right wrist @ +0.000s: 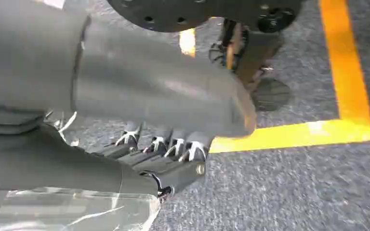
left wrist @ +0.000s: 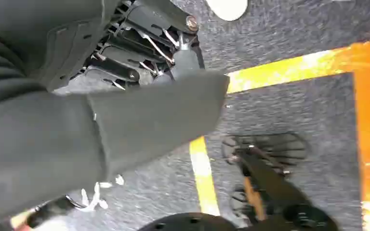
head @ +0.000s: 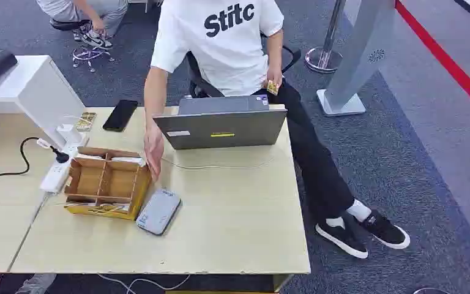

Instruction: Pass the card to the sensor for recognition and then transmit it.

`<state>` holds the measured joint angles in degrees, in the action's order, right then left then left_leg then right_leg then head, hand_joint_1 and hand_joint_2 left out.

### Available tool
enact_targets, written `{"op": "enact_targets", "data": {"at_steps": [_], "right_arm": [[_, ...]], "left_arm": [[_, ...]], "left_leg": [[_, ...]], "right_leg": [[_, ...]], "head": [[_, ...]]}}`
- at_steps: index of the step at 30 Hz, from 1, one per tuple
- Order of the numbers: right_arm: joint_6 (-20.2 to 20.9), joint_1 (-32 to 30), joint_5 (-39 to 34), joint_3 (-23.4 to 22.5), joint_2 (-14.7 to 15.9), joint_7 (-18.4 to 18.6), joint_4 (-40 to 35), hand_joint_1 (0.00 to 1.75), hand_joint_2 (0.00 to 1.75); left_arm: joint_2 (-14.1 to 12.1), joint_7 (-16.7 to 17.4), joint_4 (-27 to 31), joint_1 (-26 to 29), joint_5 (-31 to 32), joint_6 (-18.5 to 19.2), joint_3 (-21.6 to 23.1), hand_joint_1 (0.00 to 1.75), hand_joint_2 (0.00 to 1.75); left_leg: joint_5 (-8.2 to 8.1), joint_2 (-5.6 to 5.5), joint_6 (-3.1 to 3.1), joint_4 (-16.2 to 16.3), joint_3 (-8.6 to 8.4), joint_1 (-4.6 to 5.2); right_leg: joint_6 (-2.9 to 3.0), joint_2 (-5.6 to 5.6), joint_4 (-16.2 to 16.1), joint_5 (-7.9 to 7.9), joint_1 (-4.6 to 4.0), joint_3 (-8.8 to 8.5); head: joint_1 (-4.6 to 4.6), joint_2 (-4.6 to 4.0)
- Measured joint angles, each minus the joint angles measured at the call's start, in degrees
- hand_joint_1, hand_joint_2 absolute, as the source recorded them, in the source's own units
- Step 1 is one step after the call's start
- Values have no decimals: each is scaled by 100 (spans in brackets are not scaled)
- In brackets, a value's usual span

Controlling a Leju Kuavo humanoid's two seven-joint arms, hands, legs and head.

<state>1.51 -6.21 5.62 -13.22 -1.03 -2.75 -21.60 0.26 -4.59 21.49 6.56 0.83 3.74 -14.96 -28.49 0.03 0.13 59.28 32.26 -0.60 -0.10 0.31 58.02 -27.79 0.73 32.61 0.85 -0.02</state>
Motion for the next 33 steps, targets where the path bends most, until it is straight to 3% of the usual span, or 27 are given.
{"op": "enact_targets", "data": {"at_steps": [2, 3, 5, 14, 15, 17, 18, 19, 20, 21, 27, 28, 29, 30, 33], "right_arm": [[113, 39, 282, -239, 0, -150, 31, 0, 175], [266, 35, 782, -261, 0, -395, 33, 0, 175], [417, 35, 1365, -182, 2, -584, 33, 0, 175], [169, -61, 510, 331, 0, -221, 22, 0, 175], [138, -74, 403, 410, 0, -169, 20, 0, 0], [78, -99, 199, 559, 0, -76, 13, 0, 0], [33, -113, 75, 650, 0, -18, 11, 0, 0], [15, -128, -35, 727, 0, 33, 7, 0, 0], [-24, -139, -127, 789, 0, 79, 4, 106, 0], [-59, -153, -234, 856, 0, 125, -9, 175, 0], [-151, -193, -551, 1092, 0, 260, -39, 175, 0], [-153, -194, -553, 1110, 0, 264, -39, 154, 0], [-153, -194, -553, 1121, 0, 267, -41, 154, 0], [-153, -194, -553, 1127, 0, 266, -41, 0, 175], [-153, -194, -553, 1158, 0, 273, -48, 0, 175]], "left_arm": [[18, -208, 0, -29, 39, 265, -269, 0, 175], [31, -569, 0, -17, 102, 743, -298, 0, 175], [11, -903, 0, -12, 160, 1465, -226, 0, 175], [26, -324, 0, 65, 57, 659, 333, 0, 175], [20, -248, 0, 75, 48, 554, 420, 0, 175], [18, -93, 0, 96, 15, 342, 608, 0, 175], [15, -14, 0, 108, 2, 237, 698, 80, 175], [13, 61, 0, 119, -13, 131, 782, 175, 175], [15, 131, 0, 127, -31, 39, 852, 175, 175], [15, 212, 0, 137, -44, -55, 933, 175, 175], [9, 432, 0, 160, -83, -365, 1205, 175, 175], [2, 432, 0, 159, -83, -376, 1230, 61, 175], [2, 432, 0, 159, -83, -378, 1243, 61, 175], [2, 432, 0, 160, -83, -378, 1254, 0, 175], [0, 435, 0, 159, -83, -380, 1267, 0, 175]], "left_leg": [[0, 0, 0, 0, -1, 0], [0, 0, 0, 0, -1, 0], [0, -1, 0, 0, -2, 0], [0, -1, 0, 0, -3, 0], [0, -1, 0, 0, -3, 0], [0, -1, 0, 0, -3, 0], [0, 0, 0, 0, -3, 0], [0, 0, 0, 0, -3, 0], [0, 0, 0, 0, -3, 0], [0, 0, 0, 0, -3, 0], [0, 0, 0, 0, -3, 0], [0, 0, 0, 0, -3, 0], [0, 0, 0, 0, -4, 0], [0, 0, 0, 0, -4, 0], [0, 0, 0, 0, -4, 0]], "right_leg": [[0, 0, 0, 2, 0, 0], [0, 0, 0, 1, 0, 0], [0, 0, 0, 1, 0, -1], [1, 0, 0, 1, 0, -2], [1, 0, 0, 1, 0, -2], [1, -1, 0, 1, 0, -2], [1, 0, 0, 2, 0, -2], [1, 0, 0, 2, 0, -2], [1, 0, 0, 2, 0, -3], [1, 0, 0, 2, 0, -3], [0, -1, 0, 3, 0, -4], [0, -1, 0, 3, 0, -4], [0, -1, 0, 3, 0, -4], [0, -1, 0, 3, 0, -4], [0, -1, 0, 3, 0, -4]], "head": [[0, 0], [2, 2], [2, 0], [0, 0], [0, 0], [0, 0], [2, 0], [0, 0], [0, 2], [-2, 0], [0, 0], [0, 0], [0, 0], [0, 0], [0, 0]]}}
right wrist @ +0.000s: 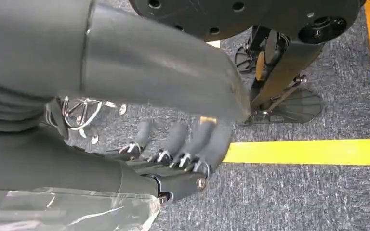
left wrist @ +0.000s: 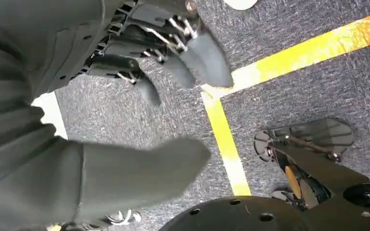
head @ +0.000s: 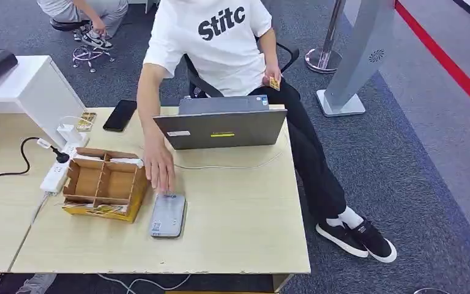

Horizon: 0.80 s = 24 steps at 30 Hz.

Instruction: Pass the card to the sensor for recognition and then transmit it.

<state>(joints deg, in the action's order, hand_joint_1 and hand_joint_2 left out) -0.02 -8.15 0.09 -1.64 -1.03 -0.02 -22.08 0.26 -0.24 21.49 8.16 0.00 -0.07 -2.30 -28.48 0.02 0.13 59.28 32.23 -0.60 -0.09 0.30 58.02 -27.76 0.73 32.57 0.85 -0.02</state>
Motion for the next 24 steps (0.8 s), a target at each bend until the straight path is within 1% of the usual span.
{"op": "enact_targets", "data": {"at_steps": [2, 5, 11, 12, 22, 23, 24], "right_arm": [[2, 12, 61, -91, 2, -2, 2, 0, 175], [11, 59, 208, -376, 2, -22, 9, 0, 175], [22, 188, 542, -1100, 2, -70, 57, 0, 175], [24, 211, 595, -1231, 2, -77, 72, 0, 0], [107, 452, 1160, -2565, 0, -144, 256, 0, 0], [107, 480, 1215, -2700, 0, -149, 278, 0, 0], [114, 508, 1270, -2831, 0, -157, 300, 0, 0]], "left_arm": [[-11, -7, 0, -13, -2, 13, -91, 0, 175], [-24, -79, 0, -48, -11, 79, -387, 0, 175], [-35, -269, 0, -158, -33, 210, -1203, 0, 175], [-35, -306, 0, -177, -35, 234, -1356, 0, 175], [-26, -780, -2, -413, -85, 336, -2937, 0, 175], [-26, -835, -4, -439, -90, 350, -3100, 0, 0], [-24, -894, -7, -461, -103, 356, -3259, 0, 0]], "left_leg": [[0, 0, 0, 0, 0, 0], [0, 0, 0, 0, -1, 0], [5, 0, 5, 0, -1, 0], [5, 0, 5, 0, -1, 0], [7, 0, 3, 0, -1, 0], [7, 0, 3, 0, -1, 0], [7, 0, 3, 0, -1, 0]], "right_leg": [[0, 0, 0, 0, 0, 0], [0, 0, 0, 0, 0, 0], [1, 0, 0, 2, 0, 0], [1, 0, 0, 2, 0, -1], [-1, 0, 1, 4, 0, -1], [-1, 0, 1, 4, 0, 0], [-1, 0, 1, 4, 0, -1]], "head": [[0, 2], [0, 0], [0, 0], [0, 0], [0, 0], [0, 2], [0, 0]]}}
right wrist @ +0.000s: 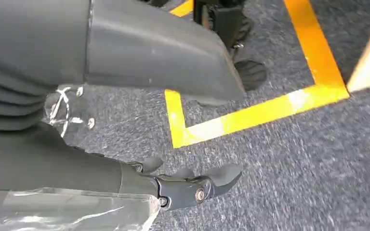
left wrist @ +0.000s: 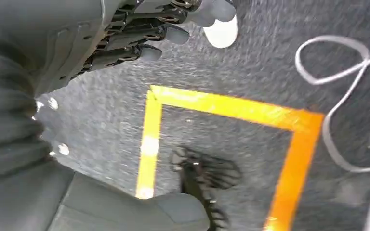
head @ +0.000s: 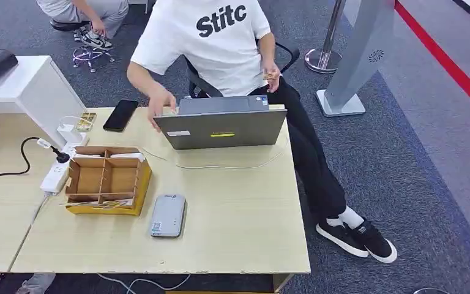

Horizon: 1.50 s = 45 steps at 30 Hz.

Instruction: Pass the card to the sensor for recognition and then transmit it.

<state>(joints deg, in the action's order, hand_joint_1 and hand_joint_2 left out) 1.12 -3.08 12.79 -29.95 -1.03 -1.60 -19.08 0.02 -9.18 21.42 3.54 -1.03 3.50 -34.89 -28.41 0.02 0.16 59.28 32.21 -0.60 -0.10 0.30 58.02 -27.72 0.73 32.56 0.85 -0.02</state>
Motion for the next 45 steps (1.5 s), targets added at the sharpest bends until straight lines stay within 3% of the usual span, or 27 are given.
{"op": "enact_targets", "data": {"at_steps": [2, 3, 7, 12, 13, 24, 33, 35, 38, 39, 45], "right_arm": [[2, 39, 109, -259, -11, -24, 37, 0, 0], [2, 63, 157, -377, -15, -31, 57, 0, 0], [-18, 157, 352, -900, -61, -35, 142, 0, 0], [-100, 235, 520, -1349, -122, -33, 221, 0, 0], [-123, 260, 551, -1480, -138, -31, 238, 0, 175], [-282, 414, 824, -2382, -278, -31, 369, 0, 175], [-297, 421, 830, -2425, -286, -31, 376, 0, 175], [-330, 449, 898, -2578, -308, -29, 402, 0, 175], [-444, 536, 1064, -3068, -411, -11, 466, 0, 175], [-494, 575, 1138, -3265, -457, -4, 494, 0, 175], [-511, 618, 1298, -3409, -490, 18, 520, 0, 175]], "left_arm": [[9, -139, 0, -46, -20, 11, -307, 0, 0], [17, -213, 0, -71, -35, 18, -448, 0, 175], [98, -579, 79, -171, -41, 77, -983, 0, 175], [317, -865, 611, -188, 26, 109, -1334, 0, 175], [394, -940, 814, -183, 33, 94, -1405, 0, 175], [848, -1620, 2713, 169, -227, -453, -1481, 0, 175], [877, -1654, 2840, 189, -251, -500, -1481, 0, 175], [975, -1787, 3306, 299, -328, -649, -1460, 0, 175], [1281, -2197, 4888, 690, -599, -1146, -1226, 0, 175], [1401, -2375, 5679, 889, -638, -1359, -1053, 0, 175], [1521, -2448, 6770, 1011, -117, -1440, -705, 0, 175]], "left_leg": [[0, 0, 0, 0, 0, 0], [0, 0, 0, 0, 0, 0], [1, 0, 0, 1, -1, 0], [3, 0, 3, 1, -2, 0], [3, 0, 3, 1, -2, 0], [5, 0, 2, 0, -2, 0], [5, 0, 2, 0, -2, 0], [6, 0, 2, 0, -2, 0], [6, 0, 2, 1, -2, 0], [6, 0, 3, 1, -3, 0], [9, -2, -1, 1, -5, 0]], "right_leg": [[0, 0, 0, 0, 0, 0], [0, 0, 0, 0, 0, 0], [-2, 0, 0, 1, 0, 0], [-2, 2, 0, 3, 0, -1], [-2, 1, 0, 3, 0, -1], [-2, 1, 1, 3, 0, -2], [-2, 1, 1, 3, 0, -2], [-2, 1, 1, 3, 0, -2], [-2, 0, 1, 3, 0, -3], [-2, 0, 1, 3, 0, -3], [-2, 0, 1, 4, 0, -2]], "head": [[0, 0], [-2, 0], [2, 0], [4, 2], [-2, 0], [2, 0], [0, 0], [0, 0], [0, 0], [0, 0], [0, 0]]}}
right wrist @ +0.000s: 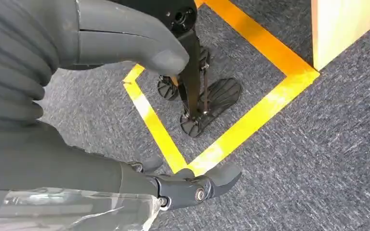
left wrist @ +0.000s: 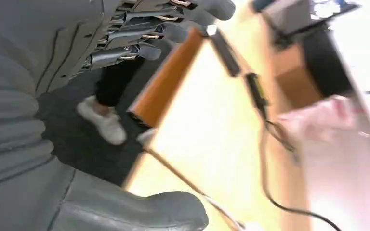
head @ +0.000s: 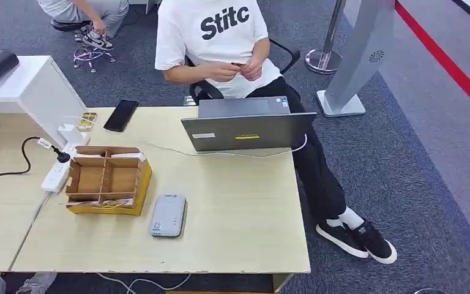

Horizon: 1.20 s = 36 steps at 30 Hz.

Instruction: Pass the card to the sensor for recognition and then transmit it.

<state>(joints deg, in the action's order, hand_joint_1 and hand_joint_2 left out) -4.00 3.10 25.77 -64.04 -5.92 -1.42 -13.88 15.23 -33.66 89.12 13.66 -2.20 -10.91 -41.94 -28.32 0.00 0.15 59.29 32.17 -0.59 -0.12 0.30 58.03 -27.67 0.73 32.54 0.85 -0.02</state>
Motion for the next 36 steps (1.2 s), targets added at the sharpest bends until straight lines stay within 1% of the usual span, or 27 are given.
{"op": "enact_targets", "data": {"at_steps": [6, 9, 13, 18, 27, 36], "right_arm": [[76, 29, 131, -11, 0, -2, 22, 0, 175], [111, 45, 214, -11, 0, -2, 28, 0, 175], [171, 66, 334, -9, 0, -15, 39, 0, 175], [221, 102, 487, -4, 0, -26, 59, 0, 175], [319, 174, 769, 31, 0, -26, 87, 0, 175], [417, 213, 1079, 113, 0, -26, 116, 0, 175]], "left_arm": [[-20, 225, 695, -135, 1050, 50, 514, 0, 175], [-138, 363, 832, -321, 1572, 77, 764, 0, 175], [-367, 571, 834, -682, 2214, 168, 1049, 0, 175], [-662, 824, 699, -1168, 2935, 254, 1460, 0, 175], [-1237, 1285, 203, -2045, 4245, 378, 2220, 0, 175], [-1897, 1748, -326, -2858, 5587, 487, 2990, 0, 175]], "left_leg": [[7, 2, 0, 0, 0, 0], [11, 1, -2, 1, -1, 0], [18, 2, 8, 1, -1, -1], [25, 3, 5, 1, 0, -1], [35, 4, 3, 2, 2, 0], [43, 4, 12, 2, 3, -1]], "right_leg": [[2, 1, 0, 9, 0, 0], [3, 0, 0, 11, 0, 1], [7, 1, 0, 20, -1, 4], [8, 3, 1, 25, -1, 4], [7, 4, 1, 35, 0, 7], [11, 6, 3, 41, -1, 11]], "head": [[0, 0], [0, 0], [0, 0], [0, 0], [0, 0], [0, 0]]}}
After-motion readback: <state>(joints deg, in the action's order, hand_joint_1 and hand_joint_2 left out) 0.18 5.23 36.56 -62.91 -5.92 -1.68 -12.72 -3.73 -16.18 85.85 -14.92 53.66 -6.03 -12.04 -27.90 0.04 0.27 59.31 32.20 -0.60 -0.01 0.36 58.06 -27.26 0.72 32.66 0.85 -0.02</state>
